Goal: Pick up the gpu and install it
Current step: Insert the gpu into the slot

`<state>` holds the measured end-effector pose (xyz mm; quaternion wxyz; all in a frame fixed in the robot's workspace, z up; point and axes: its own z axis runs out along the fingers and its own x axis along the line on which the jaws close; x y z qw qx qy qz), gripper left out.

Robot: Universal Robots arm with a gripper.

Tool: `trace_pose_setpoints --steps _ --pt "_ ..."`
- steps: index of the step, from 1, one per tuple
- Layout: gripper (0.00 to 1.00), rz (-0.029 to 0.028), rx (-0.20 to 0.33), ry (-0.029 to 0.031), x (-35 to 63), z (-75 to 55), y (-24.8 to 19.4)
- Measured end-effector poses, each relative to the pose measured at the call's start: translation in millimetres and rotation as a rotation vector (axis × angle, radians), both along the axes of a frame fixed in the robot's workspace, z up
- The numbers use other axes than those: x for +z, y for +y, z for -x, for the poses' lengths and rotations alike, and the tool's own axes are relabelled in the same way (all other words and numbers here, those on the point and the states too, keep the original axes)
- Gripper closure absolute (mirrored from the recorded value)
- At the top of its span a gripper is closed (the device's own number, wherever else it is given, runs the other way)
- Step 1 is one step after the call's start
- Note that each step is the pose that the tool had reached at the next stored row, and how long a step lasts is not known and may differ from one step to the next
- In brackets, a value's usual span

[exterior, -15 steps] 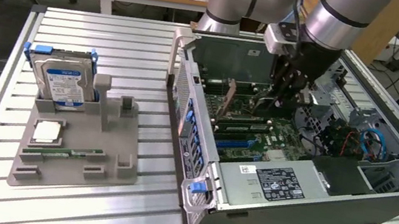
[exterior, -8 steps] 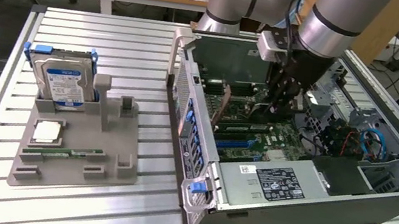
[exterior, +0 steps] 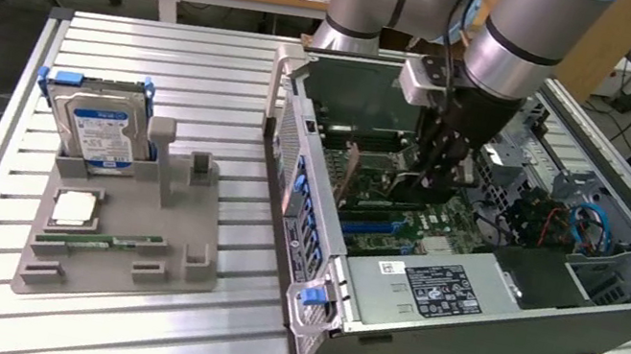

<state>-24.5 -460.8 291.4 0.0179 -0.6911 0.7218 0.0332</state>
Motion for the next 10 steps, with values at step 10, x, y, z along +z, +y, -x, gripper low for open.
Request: trace_pose_setpoints --steps 10 --pt "0.74 0.0102 -0.001 0.0042 -7.9 10.0 -1.6"
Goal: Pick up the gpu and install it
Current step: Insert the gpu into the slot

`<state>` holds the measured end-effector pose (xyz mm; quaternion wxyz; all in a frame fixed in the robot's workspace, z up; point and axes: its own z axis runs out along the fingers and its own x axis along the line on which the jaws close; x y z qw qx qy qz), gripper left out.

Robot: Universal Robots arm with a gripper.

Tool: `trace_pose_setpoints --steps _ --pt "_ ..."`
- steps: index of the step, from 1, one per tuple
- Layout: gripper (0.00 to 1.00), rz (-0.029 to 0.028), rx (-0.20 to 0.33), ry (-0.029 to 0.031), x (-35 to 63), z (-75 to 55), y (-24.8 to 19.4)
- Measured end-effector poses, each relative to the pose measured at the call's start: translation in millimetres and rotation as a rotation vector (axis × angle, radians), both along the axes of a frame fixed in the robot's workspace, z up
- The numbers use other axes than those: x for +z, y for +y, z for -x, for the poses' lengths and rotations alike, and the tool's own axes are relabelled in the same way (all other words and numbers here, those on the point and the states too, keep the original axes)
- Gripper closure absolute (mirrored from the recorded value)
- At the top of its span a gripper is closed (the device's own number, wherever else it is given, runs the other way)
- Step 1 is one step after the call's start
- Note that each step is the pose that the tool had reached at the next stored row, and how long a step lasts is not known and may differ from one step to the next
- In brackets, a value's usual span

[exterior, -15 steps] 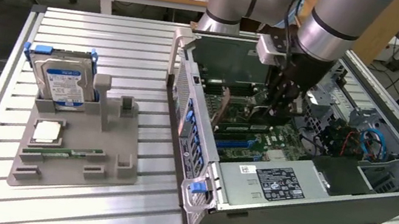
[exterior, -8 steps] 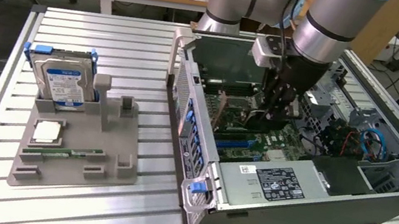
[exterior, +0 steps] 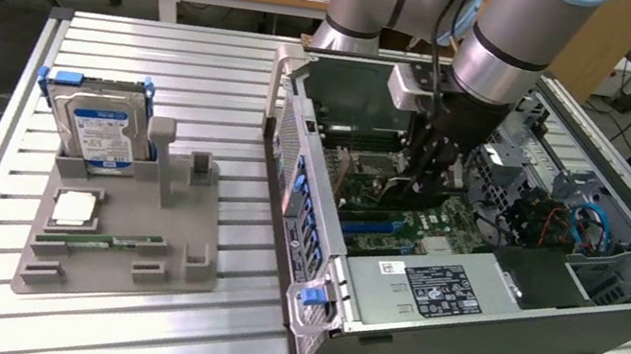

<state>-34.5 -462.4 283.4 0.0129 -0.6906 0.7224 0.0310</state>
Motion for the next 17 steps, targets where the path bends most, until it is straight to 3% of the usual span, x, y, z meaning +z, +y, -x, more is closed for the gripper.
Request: trace_pose_setpoints --steps 6,9,17 --pt "0.74 0.0068 0.000 0.0000 -5.5 10.0 -1.3" --pt "0.74 0.0107 0.000 -0.0001 -7.0 11.7 -4.8" --pt "0.74 0.0180 -0.001 0.0000 -9.2 19.4 -5.0"
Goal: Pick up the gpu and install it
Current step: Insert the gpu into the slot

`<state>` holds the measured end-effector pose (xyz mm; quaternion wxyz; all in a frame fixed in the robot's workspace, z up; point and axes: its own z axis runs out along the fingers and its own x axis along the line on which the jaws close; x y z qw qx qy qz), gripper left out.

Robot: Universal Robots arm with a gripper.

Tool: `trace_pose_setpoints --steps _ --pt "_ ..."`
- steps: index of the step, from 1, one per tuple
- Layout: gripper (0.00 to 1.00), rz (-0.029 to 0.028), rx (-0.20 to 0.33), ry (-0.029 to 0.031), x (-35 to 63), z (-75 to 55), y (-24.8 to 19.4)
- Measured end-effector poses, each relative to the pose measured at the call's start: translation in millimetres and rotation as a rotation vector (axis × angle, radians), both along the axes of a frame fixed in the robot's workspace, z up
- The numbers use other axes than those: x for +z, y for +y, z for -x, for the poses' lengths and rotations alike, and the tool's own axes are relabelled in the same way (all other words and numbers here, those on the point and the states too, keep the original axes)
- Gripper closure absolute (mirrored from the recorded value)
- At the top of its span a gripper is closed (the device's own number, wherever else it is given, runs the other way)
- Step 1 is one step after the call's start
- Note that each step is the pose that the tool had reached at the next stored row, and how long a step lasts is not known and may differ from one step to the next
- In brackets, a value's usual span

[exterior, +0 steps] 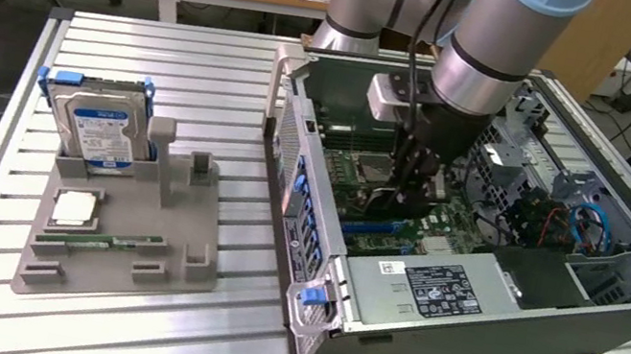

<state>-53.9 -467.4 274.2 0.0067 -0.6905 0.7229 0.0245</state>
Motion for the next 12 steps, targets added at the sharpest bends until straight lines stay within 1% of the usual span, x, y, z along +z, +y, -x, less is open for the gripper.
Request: trace_pose_setpoints --steps 12 --pt "0.74 -0.0002 0.000 -0.0001 -1.0 0.1 0.0"
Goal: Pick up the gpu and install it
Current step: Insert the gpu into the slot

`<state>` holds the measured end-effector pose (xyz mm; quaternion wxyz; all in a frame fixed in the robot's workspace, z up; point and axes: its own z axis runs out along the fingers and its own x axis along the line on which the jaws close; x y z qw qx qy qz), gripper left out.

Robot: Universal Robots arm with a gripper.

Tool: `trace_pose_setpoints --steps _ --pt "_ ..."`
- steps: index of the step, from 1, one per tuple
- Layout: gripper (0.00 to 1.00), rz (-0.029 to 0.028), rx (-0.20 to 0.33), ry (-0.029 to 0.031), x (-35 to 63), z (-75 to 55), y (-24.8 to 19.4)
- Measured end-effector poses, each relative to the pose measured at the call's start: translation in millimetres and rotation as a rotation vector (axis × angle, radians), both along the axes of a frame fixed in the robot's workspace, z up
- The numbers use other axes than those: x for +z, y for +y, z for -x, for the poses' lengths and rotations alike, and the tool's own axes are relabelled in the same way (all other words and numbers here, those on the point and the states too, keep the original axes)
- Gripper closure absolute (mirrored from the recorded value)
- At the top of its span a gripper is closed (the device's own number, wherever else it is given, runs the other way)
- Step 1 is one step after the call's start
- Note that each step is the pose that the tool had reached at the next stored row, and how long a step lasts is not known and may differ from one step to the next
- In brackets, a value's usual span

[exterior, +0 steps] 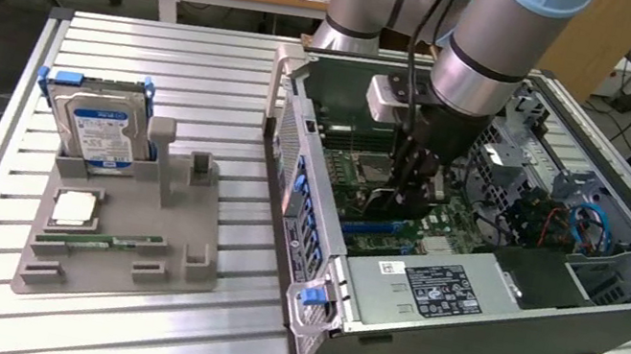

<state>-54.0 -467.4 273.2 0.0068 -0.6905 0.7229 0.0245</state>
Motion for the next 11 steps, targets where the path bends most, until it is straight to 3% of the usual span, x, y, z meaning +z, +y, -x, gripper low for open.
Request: trace_pose_setpoints --steps 11 --pt "0.74 -0.0002 0.000 -0.0001 -12.4 -0.2 0.0"
